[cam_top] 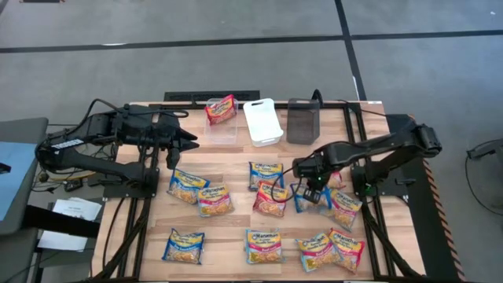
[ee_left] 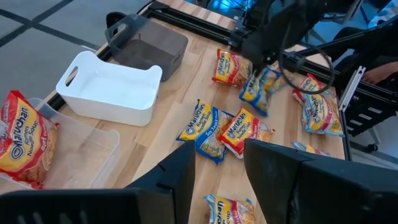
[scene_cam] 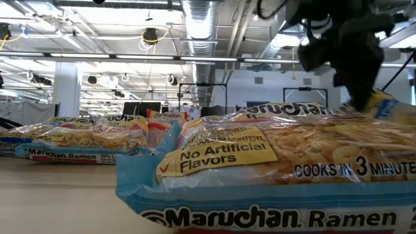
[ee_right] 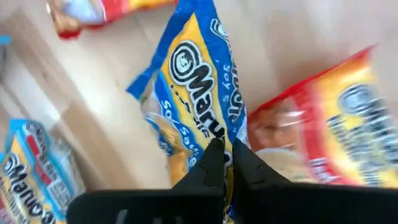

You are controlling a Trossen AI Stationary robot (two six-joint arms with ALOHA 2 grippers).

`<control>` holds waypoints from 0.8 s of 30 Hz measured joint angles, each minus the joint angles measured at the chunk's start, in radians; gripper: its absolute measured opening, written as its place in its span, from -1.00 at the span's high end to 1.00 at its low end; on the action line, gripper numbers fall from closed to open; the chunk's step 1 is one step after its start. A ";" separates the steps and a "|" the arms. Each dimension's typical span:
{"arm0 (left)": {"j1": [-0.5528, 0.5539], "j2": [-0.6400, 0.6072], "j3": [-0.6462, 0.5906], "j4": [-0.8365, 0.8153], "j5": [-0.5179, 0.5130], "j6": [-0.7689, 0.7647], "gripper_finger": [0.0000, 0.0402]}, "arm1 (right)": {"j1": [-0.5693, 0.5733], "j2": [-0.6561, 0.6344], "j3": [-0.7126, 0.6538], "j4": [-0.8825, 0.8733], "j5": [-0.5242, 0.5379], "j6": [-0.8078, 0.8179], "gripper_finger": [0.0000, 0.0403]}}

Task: Sort Maruchan noodles
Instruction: Put the blue noodle pack into the black bin

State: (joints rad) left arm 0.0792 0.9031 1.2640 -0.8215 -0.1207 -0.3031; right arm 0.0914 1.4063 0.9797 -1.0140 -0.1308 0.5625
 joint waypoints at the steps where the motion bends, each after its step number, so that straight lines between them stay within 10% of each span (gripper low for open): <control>1: 0.000 0.000 0.000 0.000 0.000 0.000 0.39 | 0.000 0.000 0.021 -0.017 0.022 -0.007 0.95; 24: 0.000 0.000 0.000 -0.001 0.000 0.000 0.39 | -0.131 0.000 0.333 -0.189 0.446 -0.224 0.95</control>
State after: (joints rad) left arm 0.0792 0.9031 1.2640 -0.8224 -0.1204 -0.3031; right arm -0.0401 1.4059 1.3125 -1.2032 0.3148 0.3385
